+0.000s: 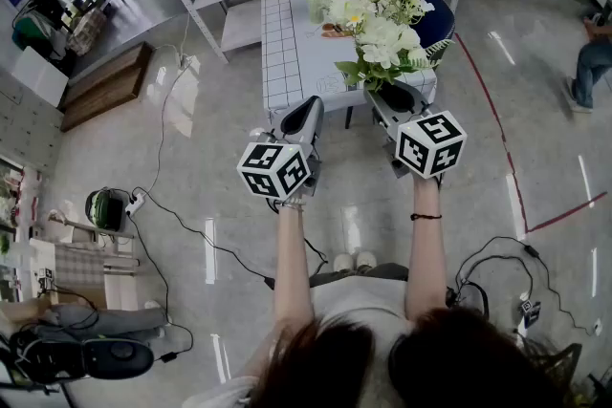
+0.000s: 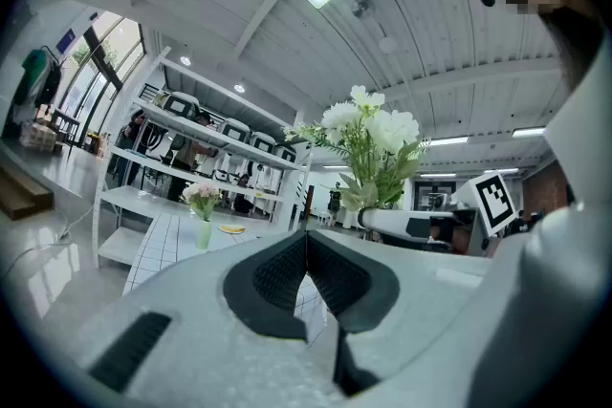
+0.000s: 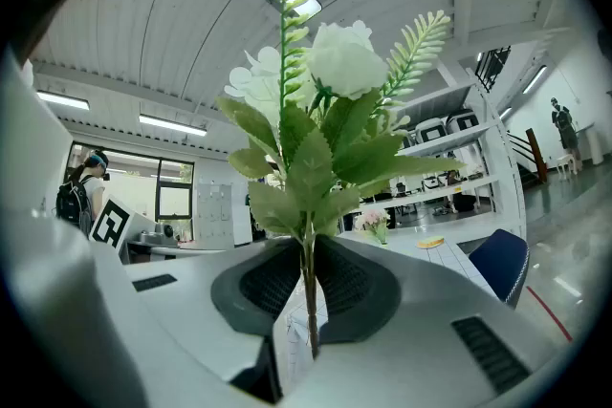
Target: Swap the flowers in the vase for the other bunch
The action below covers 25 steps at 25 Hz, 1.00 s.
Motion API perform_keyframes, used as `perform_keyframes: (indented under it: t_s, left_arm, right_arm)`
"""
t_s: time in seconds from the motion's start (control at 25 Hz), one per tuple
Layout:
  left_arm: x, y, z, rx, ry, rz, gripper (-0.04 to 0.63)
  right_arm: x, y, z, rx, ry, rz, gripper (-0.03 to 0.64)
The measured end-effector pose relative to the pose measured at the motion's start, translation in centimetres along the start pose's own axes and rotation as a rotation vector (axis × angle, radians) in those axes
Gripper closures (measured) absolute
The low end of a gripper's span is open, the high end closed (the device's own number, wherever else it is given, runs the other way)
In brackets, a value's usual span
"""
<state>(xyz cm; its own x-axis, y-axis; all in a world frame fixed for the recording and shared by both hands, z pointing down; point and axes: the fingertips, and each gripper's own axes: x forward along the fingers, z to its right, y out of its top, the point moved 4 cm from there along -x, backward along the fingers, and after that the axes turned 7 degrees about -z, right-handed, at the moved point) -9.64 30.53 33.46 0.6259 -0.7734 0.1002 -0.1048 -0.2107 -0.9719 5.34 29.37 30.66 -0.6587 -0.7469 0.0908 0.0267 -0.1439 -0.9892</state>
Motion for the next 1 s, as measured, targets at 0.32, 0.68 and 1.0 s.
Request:
perform_keyframes:
  t_s: [0.32,0.68,1.0]
  left_arm:
    - [0.9,-0.3,0.1,0.000,-0.003,0.002,0.583]
    - [3.0,-0.5,0.2,-0.009,0.002,-0.016,0.583]
    - [4.5,-1.7,0.8,-0.044,0.008,-0.027,0.583]
  right_arm:
    - [0.2,-0.4,0.8,-0.016,-0.003,-0.009,0.566]
    - [0.2,-0.8,3.4,0.029,-0.010,-0.007,0.566]
    - [-0.1,-1.6,5.5,0.054,-0.021,-0.019,0.566]
